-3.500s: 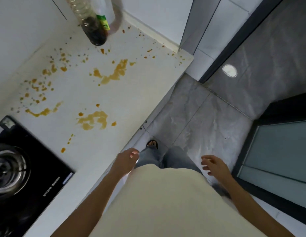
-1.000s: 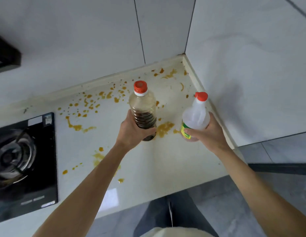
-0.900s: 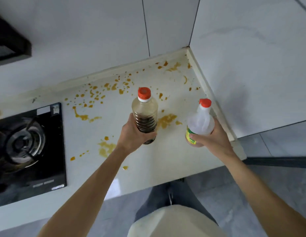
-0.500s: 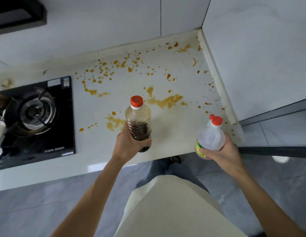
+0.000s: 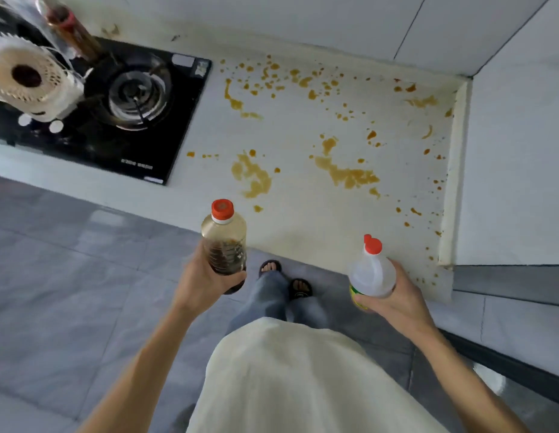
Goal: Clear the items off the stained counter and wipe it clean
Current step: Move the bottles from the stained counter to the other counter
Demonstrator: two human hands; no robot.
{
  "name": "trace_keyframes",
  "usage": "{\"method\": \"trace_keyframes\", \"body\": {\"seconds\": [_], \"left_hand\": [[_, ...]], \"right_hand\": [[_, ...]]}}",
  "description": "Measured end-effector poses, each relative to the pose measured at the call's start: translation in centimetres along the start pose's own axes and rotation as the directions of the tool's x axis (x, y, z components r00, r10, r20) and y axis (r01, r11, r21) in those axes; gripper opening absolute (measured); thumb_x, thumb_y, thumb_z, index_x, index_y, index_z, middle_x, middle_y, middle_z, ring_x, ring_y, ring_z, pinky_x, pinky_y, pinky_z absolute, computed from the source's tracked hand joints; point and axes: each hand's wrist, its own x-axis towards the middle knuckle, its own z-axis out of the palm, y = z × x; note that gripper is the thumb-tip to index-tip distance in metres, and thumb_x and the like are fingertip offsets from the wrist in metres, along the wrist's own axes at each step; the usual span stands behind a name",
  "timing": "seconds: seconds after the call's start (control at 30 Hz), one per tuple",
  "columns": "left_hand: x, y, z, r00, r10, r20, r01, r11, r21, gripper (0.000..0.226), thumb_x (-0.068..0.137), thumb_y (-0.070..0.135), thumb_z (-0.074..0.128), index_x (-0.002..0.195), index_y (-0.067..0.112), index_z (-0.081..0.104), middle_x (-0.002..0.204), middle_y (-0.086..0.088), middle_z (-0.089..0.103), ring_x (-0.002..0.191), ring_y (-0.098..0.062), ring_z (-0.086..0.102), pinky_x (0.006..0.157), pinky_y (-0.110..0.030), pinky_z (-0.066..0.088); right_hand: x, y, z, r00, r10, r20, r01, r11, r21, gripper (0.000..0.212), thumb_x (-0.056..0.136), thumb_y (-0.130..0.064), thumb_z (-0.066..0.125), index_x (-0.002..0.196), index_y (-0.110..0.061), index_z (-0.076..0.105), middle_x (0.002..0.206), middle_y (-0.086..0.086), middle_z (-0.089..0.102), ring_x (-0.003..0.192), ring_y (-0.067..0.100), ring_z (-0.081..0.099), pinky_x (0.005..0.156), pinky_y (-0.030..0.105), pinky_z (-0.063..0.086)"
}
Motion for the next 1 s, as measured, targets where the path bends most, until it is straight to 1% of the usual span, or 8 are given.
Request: {"method": "trace_keyframes", "body": {"seconds": [0.1,0.2,0.27,0.4,0.57,0.67,0.8,1.0], "left_hand": [[-3.9,-4.6,-0.6,0.989,-0.125,-0.073,0.120,0.991,-0.066,0.077,0.050,0.053,0.084,0.114,0.057,0.041,0.095,0.027,0.067,0.083,0.011,0.065,0.065,-0.016,0.047],[-8.2,-9.8,-0.6,0.956,-0.266,-0.125,0.246,0.957,-0.157,0.080,0.055,0.042,0.091,0.123,0.044,0.049,0.104,0.016,0.072,0.092,-0.006,0.069,0.077,-0.031,0.054],[-11.3,-13.2,-0.2,0.912,-0.375,-0.168,0.338,0.917,-0.214,0.080,0.058,0.033,0.096,0.126,0.034,0.052,0.109,0.008,0.072,0.098,-0.017,0.069,0.082,-0.035,0.054],[-17.7,-18.9,0.8,0.809,-0.554,-0.197,0.474,0.812,-0.340,0.075,0.060,0.026,0.097,0.119,0.032,0.052,0.105,0.009,0.071,0.099,-0.020,0.069,0.077,-0.031,0.050],[-23.6,-24.0,1.2,0.695,-0.695,-0.184,0.567,0.687,-0.454,0.071,0.059,0.033,0.096,0.113,0.034,0.051,0.103,0.008,0.072,0.097,-0.022,0.069,0.077,-0.035,0.049],[-25.3,-26.5,0.1,0.656,-0.734,-0.176,0.579,0.639,-0.506,0.073,0.057,0.044,0.093,0.116,0.036,0.051,0.103,0.011,0.072,0.095,-0.017,0.068,0.076,-0.032,0.050],[-24.6,-29.6,-3.1,0.632,-0.752,-0.185,0.556,0.607,-0.567,0.073,0.058,0.045,0.091,0.118,0.038,0.050,0.104,0.013,0.070,0.095,-0.015,0.066,0.079,-0.032,0.049],[-21.4,-34.2,-9.6,0.570,-0.786,-0.239,0.483,0.555,-0.677,0.076,0.059,0.042,0.094,0.118,0.041,0.046,0.105,0.017,0.066,0.099,-0.015,0.066,0.083,-0.033,0.050]], "right_hand": [[1.4,-3.0,1.8,0.993,-0.095,0.070,0.101,0.990,-0.097,0.070,0.052,-0.055,0.089,0.111,-0.057,0.052,0.104,-0.034,0.065,0.091,-0.002,0.066,0.070,0.023,0.053],[2.2,-7.1,4.6,0.968,-0.186,0.167,0.208,0.970,-0.127,0.073,0.050,-0.053,0.091,0.107,-0.068,0.047,0.110,-0.042,0.059,0.096,-0.009,0.062,0.074,0.021,0.051],[2.5,-9.9,7.0,0.938,-0.248,0.242,0.290,0.944,-0.155,0.072,0.050,-0.052,0.089,0.104,-0.070,0.045,0.110,-0.042,0.059,0.096,-0.012,0.061,0.073,0.020,0.050],[2.6,-14.7,12.6,0.871,-0.302,0.388,0.394,0.901,-0.183,0.079,0.049,-0.051,0.090,0.114,-0.062,0.045,0.111,-0.034,0.062,0.102,-0.011,0.059,0.073,0.017,0.047],[1.4,-19.2,20.5,0.799,-0.327,0.505,0.477,0.856,-0.200,0.092,0.052,-0.048,0.092,0.132,-0.050,0.047,0.118,-0.031,0.060,0.107,-0.012,0.057,0.074,0.012,0.044],[0.0,-20.8,24.6,0.781,-0.312,0.541,0.494,0.839,-0.228,0.087,0.055,-0.042,0.093,0.130,-0.048,0.049,0.116,-0.027,0.063,0.107,-0.002,0.062,0.078,0.021,0.052],[-0.8,-22.2,29.4,0.755,-0.265,0.600,0.498,0.826,-0.262,0.083,0.061,-0.031,0.094,0.134,-0.037,0.054,0.118,-0.008,0.069,0.111,0.022,0.068,0.091,0.048,0.061],[-1.5,-23.4,34.0,0.754,-0.180,0.632,0.484,0.803,-0.348,0.083,0.063,-0.028,0.094,0.136,-0.033,0.054,0.119,-0.001,0.071,0.110,0.030,0.068,0.092,0.053,0.060]]}}
